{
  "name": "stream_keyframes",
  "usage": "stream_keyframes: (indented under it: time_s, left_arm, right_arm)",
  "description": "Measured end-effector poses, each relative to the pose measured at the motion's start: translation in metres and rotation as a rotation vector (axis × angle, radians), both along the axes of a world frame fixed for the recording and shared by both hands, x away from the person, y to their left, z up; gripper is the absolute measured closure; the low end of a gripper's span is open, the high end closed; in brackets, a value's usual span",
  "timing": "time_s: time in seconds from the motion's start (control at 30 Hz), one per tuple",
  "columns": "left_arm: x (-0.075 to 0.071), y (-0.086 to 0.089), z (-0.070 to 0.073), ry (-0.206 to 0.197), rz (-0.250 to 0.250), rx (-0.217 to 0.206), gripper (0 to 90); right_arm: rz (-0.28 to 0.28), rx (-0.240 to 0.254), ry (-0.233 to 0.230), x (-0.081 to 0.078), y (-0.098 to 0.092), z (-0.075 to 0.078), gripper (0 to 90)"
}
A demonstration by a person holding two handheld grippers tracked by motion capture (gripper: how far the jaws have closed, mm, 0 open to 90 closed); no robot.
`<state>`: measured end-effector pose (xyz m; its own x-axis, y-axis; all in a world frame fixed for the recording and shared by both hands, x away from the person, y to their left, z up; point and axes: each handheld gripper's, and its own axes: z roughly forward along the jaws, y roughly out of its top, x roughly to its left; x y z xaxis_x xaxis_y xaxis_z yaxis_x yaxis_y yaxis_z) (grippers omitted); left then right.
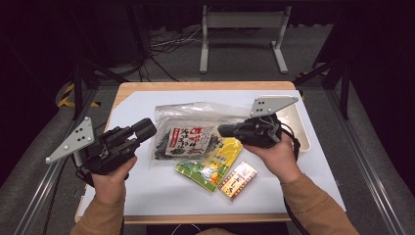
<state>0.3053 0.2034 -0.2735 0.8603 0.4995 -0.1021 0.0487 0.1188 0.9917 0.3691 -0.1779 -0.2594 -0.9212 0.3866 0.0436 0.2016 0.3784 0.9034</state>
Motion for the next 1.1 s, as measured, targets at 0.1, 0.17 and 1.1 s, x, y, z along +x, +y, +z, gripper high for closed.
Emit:
stream_keyframes:
  time_s: [0.1,0.17,1.1]
  left_arm:
    - [0.001,0.002,0.000,-0.001,0.010,0.009,68.6]
    - [0.001,0.003,0.000,0.000,0.013,0.015,67.9]
    - [0.018,-0.001,-0.014,0.083,0.072,0.131,57.1]
  right_arm:
    - [-0.041,-0.008,0.000,0.002,-0.010,0.009,86.2]
    - [-0.060,-0.015,-0.001,0.003,-0.013,0.013,86.2]
    - [-0.340,-0.162,-0.041,0.034,-0.070,0.070,85.9]
